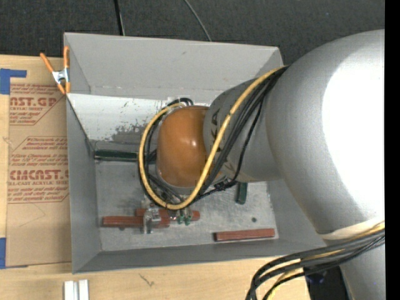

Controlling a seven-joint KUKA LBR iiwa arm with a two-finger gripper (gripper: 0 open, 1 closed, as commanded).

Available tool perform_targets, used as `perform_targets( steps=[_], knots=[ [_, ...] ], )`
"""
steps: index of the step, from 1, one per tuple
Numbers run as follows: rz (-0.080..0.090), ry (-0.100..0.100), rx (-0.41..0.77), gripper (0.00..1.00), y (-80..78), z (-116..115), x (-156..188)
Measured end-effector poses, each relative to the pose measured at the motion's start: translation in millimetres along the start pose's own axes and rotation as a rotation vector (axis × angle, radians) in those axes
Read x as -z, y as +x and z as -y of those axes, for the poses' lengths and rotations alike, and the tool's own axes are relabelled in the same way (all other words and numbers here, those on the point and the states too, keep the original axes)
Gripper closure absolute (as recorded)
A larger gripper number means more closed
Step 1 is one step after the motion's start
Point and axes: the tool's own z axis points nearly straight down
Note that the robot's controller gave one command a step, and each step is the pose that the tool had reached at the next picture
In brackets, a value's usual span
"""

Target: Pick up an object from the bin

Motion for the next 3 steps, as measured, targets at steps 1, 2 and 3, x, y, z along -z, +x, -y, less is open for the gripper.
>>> perform_targets(
  steps=[1, 2, 3],
  knots=[
    [0.001, -0.001, 0.000, 1.00, -0.5, -0.4, 19.3],
    [0.003, -0.001, 0.000, 1.00, -1.0, -0.5, 35.1],
    [0.007, -0.002, 0.000, 1.00, -1.5, -0.9, 47.2]
  ],
)
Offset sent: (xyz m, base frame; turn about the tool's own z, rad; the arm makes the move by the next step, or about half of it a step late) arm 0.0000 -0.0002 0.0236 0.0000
